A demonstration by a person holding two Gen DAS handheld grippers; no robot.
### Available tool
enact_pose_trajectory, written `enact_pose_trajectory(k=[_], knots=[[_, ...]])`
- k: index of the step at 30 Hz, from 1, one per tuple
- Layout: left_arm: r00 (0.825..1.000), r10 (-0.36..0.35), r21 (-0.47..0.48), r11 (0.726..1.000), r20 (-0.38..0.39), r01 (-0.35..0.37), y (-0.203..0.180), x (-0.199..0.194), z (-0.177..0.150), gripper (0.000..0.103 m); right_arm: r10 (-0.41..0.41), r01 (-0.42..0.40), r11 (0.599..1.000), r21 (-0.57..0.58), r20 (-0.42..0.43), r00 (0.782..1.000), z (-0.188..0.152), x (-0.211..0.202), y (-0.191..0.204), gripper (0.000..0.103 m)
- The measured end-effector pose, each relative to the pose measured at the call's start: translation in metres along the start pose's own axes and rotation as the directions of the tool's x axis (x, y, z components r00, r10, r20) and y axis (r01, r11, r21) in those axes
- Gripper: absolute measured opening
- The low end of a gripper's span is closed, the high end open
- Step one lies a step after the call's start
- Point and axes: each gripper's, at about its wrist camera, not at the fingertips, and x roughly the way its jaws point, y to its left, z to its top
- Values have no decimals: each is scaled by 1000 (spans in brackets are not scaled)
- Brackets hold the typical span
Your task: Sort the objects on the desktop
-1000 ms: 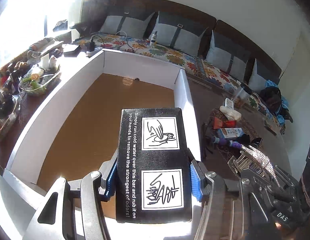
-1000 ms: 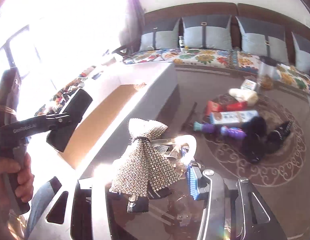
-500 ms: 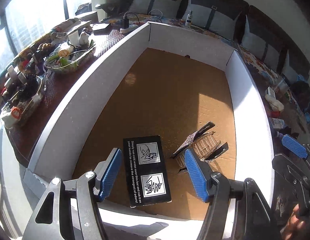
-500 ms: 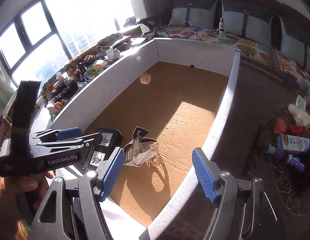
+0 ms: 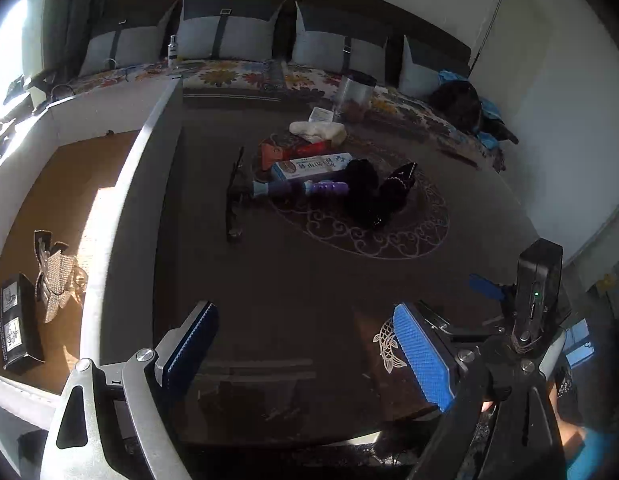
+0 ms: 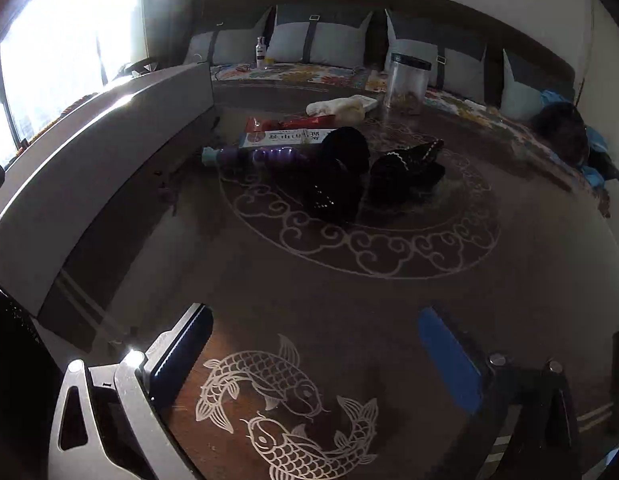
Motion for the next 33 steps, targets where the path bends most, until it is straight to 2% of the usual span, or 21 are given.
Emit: enact_pose_trajectory(k=[3, 5, 10, 16, 18, 22, 33], knots=[[996, 26, 0, 1000, -86, -26, -12, 61, -12, 90, -39, 49, 993, 109, -89, 995, -8, 15, -40, 103], [992, 60, 9, 998, -108, -59, -19, 90, -15, 90, -39, 56, 988, 146, -117, 992, -6, 23, -53, 103], [992, 110, 32, 994, -57, -109, -29, 122, 1, 90, -75, 90, 980, 176, -91, 993, -5, 28, -63, 103], [982, 188, 119, 975, -9, -186, -35, 144, 21, 92, -83, 100, 977, 188, -96, 992, -3, 42, -66, 103], [984, 181, 117, 977, 5, -180, -33, 146, 22, 99, -82, 99, 976, 192, -97, 992, -2, 44, -67, 103], [984, 179, 117, 977, 4, -178, -32, 147, 21, 103, -92, 110, 976, 189, -101, 991, -1, 45, -66, 103], [984, 179, 119, 977, 9, -179, -33, 147, 20, 103, -96, 114, 975, 192, -101, 990, 0, 45, -65, 103]])
